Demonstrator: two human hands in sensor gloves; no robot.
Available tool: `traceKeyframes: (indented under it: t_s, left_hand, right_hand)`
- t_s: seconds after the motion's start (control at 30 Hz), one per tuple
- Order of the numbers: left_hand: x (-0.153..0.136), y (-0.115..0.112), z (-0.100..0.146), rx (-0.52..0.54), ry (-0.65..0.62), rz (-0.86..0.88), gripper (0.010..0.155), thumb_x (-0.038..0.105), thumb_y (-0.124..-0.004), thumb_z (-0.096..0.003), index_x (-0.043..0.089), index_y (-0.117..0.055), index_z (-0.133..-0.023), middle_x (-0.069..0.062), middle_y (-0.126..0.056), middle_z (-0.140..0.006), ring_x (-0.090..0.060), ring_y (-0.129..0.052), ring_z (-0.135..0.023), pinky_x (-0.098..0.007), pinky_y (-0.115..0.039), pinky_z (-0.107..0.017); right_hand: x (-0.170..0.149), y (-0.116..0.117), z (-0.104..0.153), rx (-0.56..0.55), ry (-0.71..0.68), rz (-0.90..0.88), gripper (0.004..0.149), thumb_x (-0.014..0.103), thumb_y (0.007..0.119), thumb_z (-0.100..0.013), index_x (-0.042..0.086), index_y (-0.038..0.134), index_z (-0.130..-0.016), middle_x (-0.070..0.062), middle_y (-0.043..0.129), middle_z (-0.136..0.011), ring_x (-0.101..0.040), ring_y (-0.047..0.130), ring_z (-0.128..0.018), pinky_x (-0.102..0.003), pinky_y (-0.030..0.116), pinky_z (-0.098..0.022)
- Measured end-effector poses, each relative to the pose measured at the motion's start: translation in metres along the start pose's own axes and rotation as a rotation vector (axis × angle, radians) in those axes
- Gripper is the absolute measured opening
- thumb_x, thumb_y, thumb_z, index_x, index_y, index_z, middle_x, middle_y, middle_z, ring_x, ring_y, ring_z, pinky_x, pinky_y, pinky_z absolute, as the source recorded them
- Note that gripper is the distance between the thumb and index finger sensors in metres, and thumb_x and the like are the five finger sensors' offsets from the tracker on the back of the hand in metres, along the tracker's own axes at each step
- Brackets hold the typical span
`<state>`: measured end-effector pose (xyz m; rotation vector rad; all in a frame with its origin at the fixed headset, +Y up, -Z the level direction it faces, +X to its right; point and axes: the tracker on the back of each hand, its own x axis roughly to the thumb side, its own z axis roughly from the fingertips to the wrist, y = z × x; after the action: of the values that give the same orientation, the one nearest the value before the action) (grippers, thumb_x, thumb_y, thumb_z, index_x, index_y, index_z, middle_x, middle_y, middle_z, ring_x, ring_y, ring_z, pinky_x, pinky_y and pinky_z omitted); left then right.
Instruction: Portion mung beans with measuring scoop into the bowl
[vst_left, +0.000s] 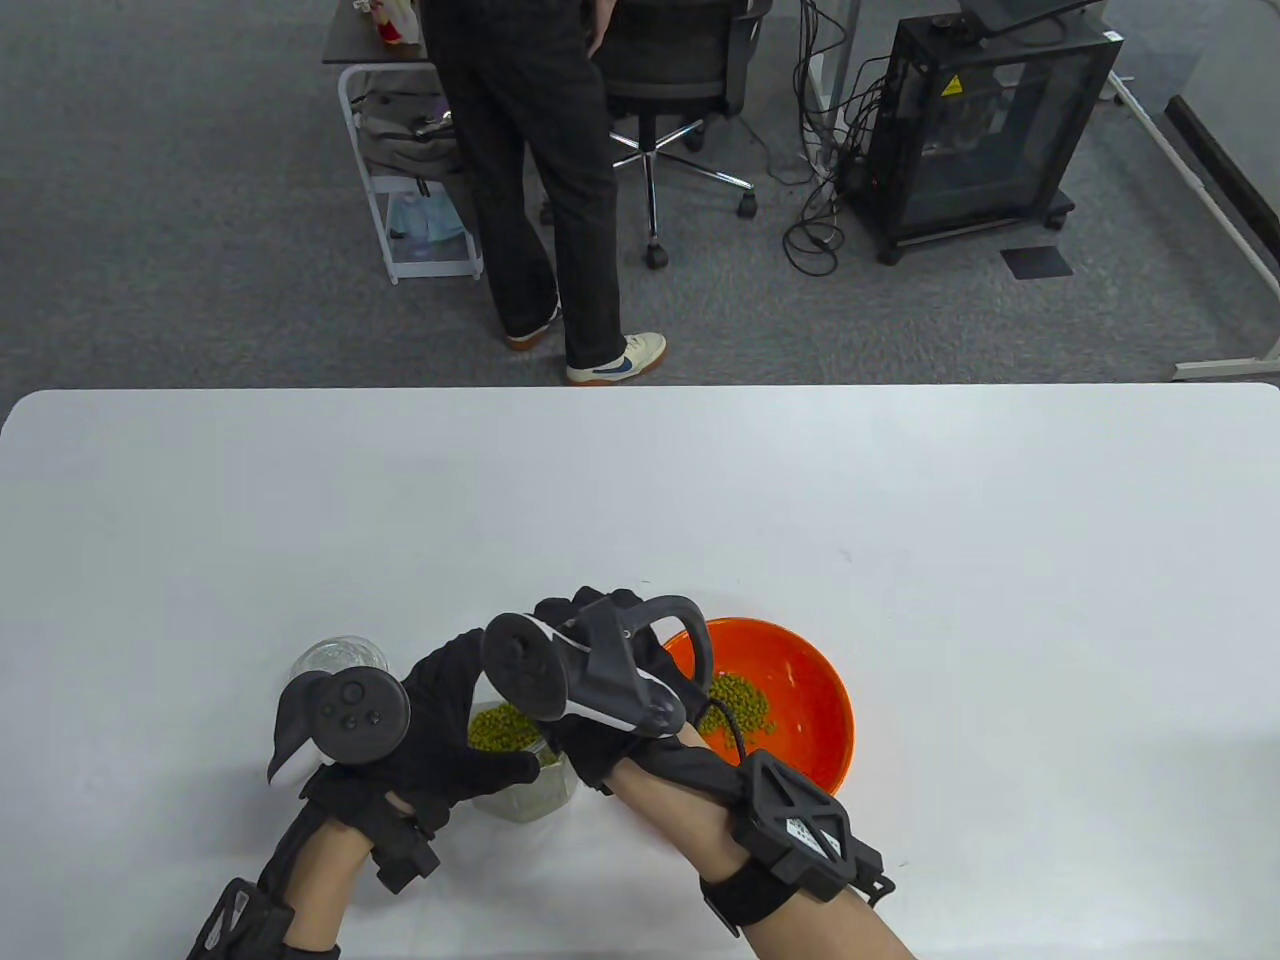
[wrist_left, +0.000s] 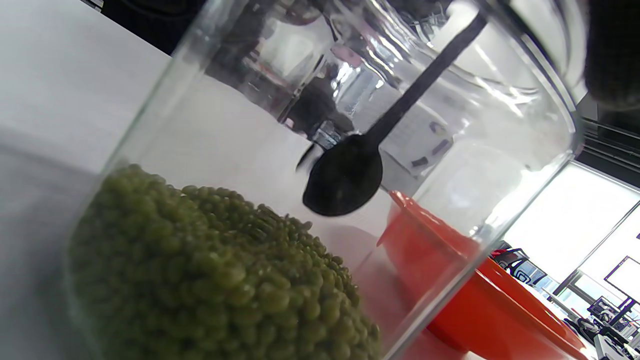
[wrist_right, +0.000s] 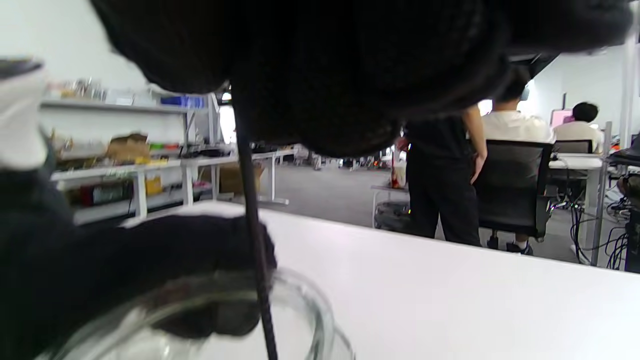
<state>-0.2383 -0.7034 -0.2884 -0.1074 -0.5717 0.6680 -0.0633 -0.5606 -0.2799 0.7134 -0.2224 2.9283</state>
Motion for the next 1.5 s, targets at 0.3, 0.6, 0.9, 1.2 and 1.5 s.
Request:
traceKeyframes:
  t_s: [0.3, 0.6, 0.9, 1.2, 1.5]
  left_hand:
    - [0.0, 0.0, 0.0, 0.0, 0.0, -0.002, 0.125, 0.085, -0.084, -0.0398, 0.0, -0.025, -0.11, -0.031, -0.038, -0.115, -0.06, -0.056, -0.103, -0.076, -0.05, -0.072]
    - [0.0, 0.001, 0.0, -0.004, 0.002, -0.006, 0.125, 0.085, -0.084, -0.0397, 0.0, -0.025, -0.11, -0.031, -0.038, -0.115, -0.06, -0.056, -0.103, -0.076, -0.05, -0.072]
    - [0.0, 0.001, -0.001, -0.004, 0.003, -0.007, 0.125, 0.085, -0.085, -0.0397, 0.0, -0.025, -0.11, -0.031, -0.038, -0.115, -0.06, -0.055, -0.103, -0.076, -0.05, -0.072]
    - [0.0, 0.001, -0.001, -0.007, 0.003, -0.008, 0.125, 0.085, -0.085, -0.0397, 0.0, -0.025, -0.109, -0.031, -0.038, -0.115, -0.06, -0.056, -0.103, -0.076, -0.05, -0.072]
    - [0.0, 0.001, -0.001, -0.009, 0.004, -0.011, 0.125, 0.085, -0.085, -0.0395, 0.0, -0.026, -0.109, -0.031, -0.04, -0.114, -0.06, -0.056, -0.103, -0.076, -0.049, -0.072]
  right_hand:
    - [-0.024, 0.027, -0.008, 0.276, 0.022, -0.357, 0.043, 0.048, 0.082, -0.048, 0.012, 0.098, -0.066, -0.01, 0.104, -0.051, -0.026, 0.099, -0.033, -0.041, 0.085, -0.03]
    - [-0.076, 0.048, -0.003, 0.323, 0.256, -0.656, 0.044, 0.047, 0.08, -0.049, 0.01, 0.097, -0.065, -0.01, 0.104, -0.048, -0.024, 0.099, -0.029, -0.04, 0.085, -0.027]
    - [-0.111, 0.069, 0.011, 0.268, 0.395, -0.865, 0.044, 0.046, 0.078, -0.05, 0.008, 0.097, -0.061, -0.009, 0.104, -0.042, -0.021, 0.098, -0.022, -0.038, 0.086, -0.022]
    - [-0.126, 0.074, 0.023, 0.185, 0.456, -0.956, 0.044, 0.045, 0.077, -0.05, 0.007, 0.096, -0.06, -0.009, 0.103, -0.039, -0.02, 0.098, -0.02, -0.037, 0.085, -0.019]
    - [-0.15, 0.078, 0.038, 0.133, 0.479, -1.078, 0.044, 0.045, 0.076, -0.05, 0.007, 0.096, -0.059, -0.009, 0.103, -0.039, -0.02, 0.097, -0.019, -0.037, 0.085, -0.019]
